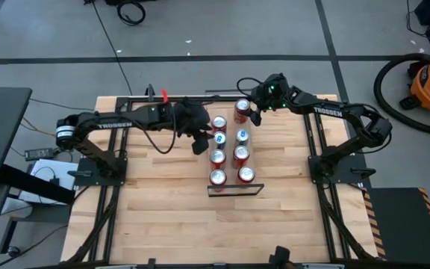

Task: Place canned beverage on shelf
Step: Put the red white soda can on the shelf aligned with the other red white soda can, then adjust the soda cans on the shelf

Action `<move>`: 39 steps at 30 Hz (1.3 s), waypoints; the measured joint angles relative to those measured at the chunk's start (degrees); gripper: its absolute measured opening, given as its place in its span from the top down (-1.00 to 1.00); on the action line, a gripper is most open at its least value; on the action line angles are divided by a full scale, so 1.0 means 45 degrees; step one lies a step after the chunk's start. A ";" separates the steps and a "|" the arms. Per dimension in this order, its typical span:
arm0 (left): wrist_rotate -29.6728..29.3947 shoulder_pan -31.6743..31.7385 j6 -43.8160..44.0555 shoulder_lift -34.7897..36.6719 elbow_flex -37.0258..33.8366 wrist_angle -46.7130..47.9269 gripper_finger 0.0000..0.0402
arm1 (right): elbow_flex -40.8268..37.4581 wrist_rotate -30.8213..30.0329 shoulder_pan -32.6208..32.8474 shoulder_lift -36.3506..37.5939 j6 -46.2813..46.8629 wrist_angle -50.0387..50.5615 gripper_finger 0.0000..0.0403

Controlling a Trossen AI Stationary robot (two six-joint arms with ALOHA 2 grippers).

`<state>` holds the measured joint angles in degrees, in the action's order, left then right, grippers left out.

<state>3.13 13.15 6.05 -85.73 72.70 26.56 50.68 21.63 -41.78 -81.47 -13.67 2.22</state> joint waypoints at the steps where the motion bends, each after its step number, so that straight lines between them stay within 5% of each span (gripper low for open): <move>1: 0.0171 0.0103 0.0011 0.0023 -0.0071 -0.0089 0.14 | 0.0000 -0.0078 -0.0003 0.0000 -0.0016 0.0000 -0.61; 9: 0.1114 0.0802 0.0221 0.0039 -0.0231 -0.0305 0.14 | 0.0000 -0.0220 -0.0010 0.0000 -0.0005 0.0099 -0.65; 28: 0.0892 0.1707 0.0774 0.0097 -0.0226 0.0567 0.14 | 0.0024 -0.0211 0.0020 0.0545 0.0908 -0.0315 -0.89; 35: 0.0978 0.2562 -0.1193 -0.0077 -0.0214 0.1356 0.14 | 0.0015 -0.0282 0.0126 0.1533 0.1250 -0.0286 -0.89; 39: 0.2076 0.2461 -0.2261 -0.0321 -0.0605 0.1310 0.14 | 0.0015 -0.0602 0.0159 0.2323 0.1477 -0.0235 -0.89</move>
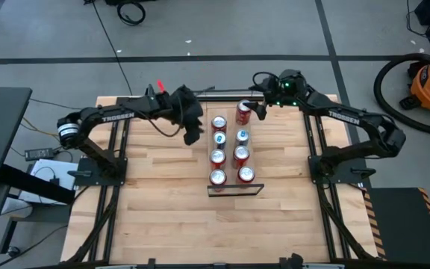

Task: Place canned beverage on shelf
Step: Adjust the soda cans on the shelf

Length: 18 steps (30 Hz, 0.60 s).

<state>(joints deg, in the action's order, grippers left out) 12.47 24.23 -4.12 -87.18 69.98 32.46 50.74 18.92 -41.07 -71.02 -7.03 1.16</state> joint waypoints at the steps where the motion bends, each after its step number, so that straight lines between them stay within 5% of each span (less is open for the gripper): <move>1: 0.0262 -0.0048 -0.0062 -0.0014 -0.0311 -0.0066 0.14 | 0.0000 -0.0099 0.0019 0.0208 -0.0005 0.0148 -0.89; 11: 0.0183 -0.0126 0.1297 -0.0068 -0.3290 -0.4794 0.12 | -0.0005 -0.1325 0.0361 0.2435 0.0483 0.2311 -0.87; 18: -0.1450 -0.0135 0.1573 -0.0082 -0.3425 -0.5300 -0.34 | -0.0005 -0.1672 0.0361 0.3016 0.0999 0.3611 -0.86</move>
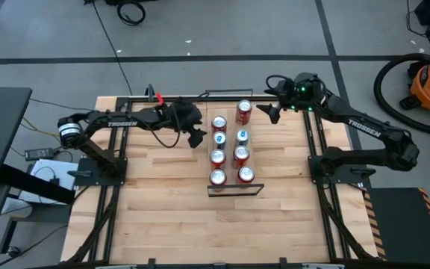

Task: Place canned beverage on shelf
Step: Adjust the soda cans on the shelf

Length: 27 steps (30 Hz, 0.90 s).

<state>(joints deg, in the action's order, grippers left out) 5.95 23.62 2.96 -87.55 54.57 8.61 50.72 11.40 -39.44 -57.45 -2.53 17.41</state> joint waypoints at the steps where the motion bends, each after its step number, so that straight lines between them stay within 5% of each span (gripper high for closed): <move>1: -0.0119 -0.0005 -0.0129 -0.0043 0.0000 -0.0282 -0.43 | -0.0002 0.0000 0.0005 0.0007 0.0006 0.0082 -0.86; 7: 0.0042 -0.0019 -0.0026 -0.0662 0.0005 -0.1183 -0.76 | -0.0005 0.0005 0.0005 -0.0101 0.0400 0.0099 -0.86; 27: 0.0226 -0.0393 0.1432 -0.2360 0.0008 -0.3569 -0.78 | -0.0005 0.0044 0.0160 -0.0118 0.0570 0.0087 -0.86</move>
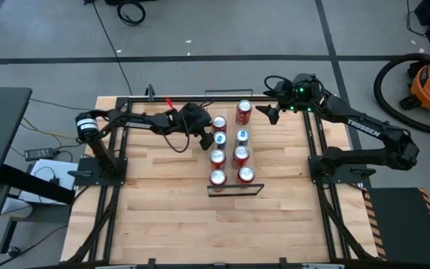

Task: Place canned beverage on shelf
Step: Adjust the soda cans on the shelf

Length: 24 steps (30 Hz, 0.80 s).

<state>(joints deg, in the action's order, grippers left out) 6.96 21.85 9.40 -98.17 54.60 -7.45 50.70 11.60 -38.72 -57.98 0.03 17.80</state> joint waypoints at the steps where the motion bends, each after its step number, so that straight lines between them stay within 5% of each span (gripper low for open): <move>1: -0.0006 0.0003 0.0030 -0.0069 0.0011 -0.0184 -0.78 | 0.0000 0.0000 0.0000 0.0000 0.0000 0.0010 -0.86; 24: -0.1020 0.0512 0.0011 -0.0068 -0.0013 -0.0494 -0.78 | 0.0000 0.0007 0.0010 -0.0038 -0.0010 0.0234 -0.86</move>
<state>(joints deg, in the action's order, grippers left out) 2.37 24.15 9.45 -98.48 54.54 -9.67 50.70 11.63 -38.68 -58.15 -0.01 18.85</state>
